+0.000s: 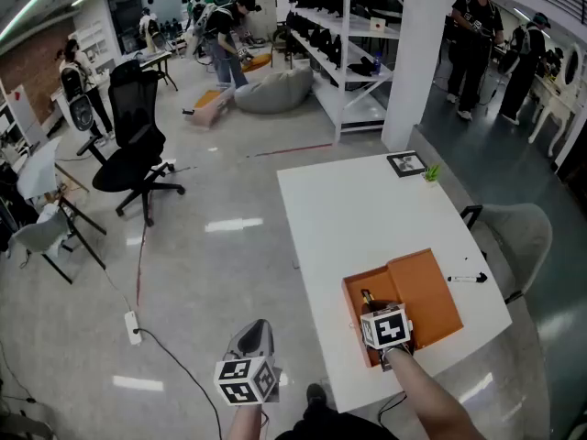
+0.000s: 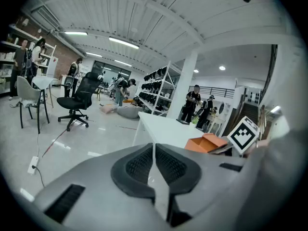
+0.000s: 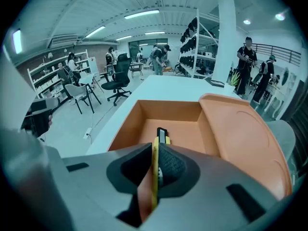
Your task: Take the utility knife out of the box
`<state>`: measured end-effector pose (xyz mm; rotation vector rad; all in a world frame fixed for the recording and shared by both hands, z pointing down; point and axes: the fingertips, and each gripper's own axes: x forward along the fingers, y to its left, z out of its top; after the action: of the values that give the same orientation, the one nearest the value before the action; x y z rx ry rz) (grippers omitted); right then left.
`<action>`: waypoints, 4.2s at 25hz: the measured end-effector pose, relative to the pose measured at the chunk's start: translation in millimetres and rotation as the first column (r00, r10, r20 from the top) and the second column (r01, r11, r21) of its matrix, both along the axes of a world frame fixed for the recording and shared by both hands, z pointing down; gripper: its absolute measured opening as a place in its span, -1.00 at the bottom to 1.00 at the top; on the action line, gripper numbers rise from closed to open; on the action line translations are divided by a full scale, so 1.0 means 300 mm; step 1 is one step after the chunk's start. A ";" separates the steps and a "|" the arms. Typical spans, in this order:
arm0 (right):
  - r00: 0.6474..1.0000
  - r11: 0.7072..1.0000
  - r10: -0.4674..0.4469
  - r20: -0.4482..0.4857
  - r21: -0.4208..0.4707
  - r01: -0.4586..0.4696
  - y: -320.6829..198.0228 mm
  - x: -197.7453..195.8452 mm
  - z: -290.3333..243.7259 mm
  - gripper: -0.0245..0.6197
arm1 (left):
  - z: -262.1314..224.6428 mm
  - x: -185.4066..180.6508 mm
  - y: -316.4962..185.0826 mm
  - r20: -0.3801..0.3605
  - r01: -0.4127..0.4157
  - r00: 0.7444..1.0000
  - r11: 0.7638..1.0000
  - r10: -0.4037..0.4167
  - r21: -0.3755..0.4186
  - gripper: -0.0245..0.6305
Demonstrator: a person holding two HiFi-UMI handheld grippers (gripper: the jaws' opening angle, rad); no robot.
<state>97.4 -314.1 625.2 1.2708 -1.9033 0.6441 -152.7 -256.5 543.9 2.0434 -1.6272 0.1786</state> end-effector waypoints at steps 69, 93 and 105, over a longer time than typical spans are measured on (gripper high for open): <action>0.964 0.957 0.017 0.265 0.274 -0.092 0.064 -0.042 -0.330 -0.57 | -0.049 -0.010 0.044 0.022 -0.024 0.999 1.000 0.023 0.019 -0.85; 0.940 0.886 0.026 0.341 0.428 -0.180 0.091 -0.018 -0.521 -0.57 | -0.081 -0.009 0.028 0.024 -0.063 0.998 0.997 0.062 0.043 -0.85; 0.919 0.853 0.004 0.395 0.478 -0.209 0.097 0.003 -0.632 -0.57 | -0.106 0.019 0.015 0.026 -0.067 0.998 0.996 0.066 0.063 -0.85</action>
<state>98.4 -285.0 435.7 1.6929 -2.4523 0.4750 -146.9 -252.1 512.1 2.1530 -1.5997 0.1775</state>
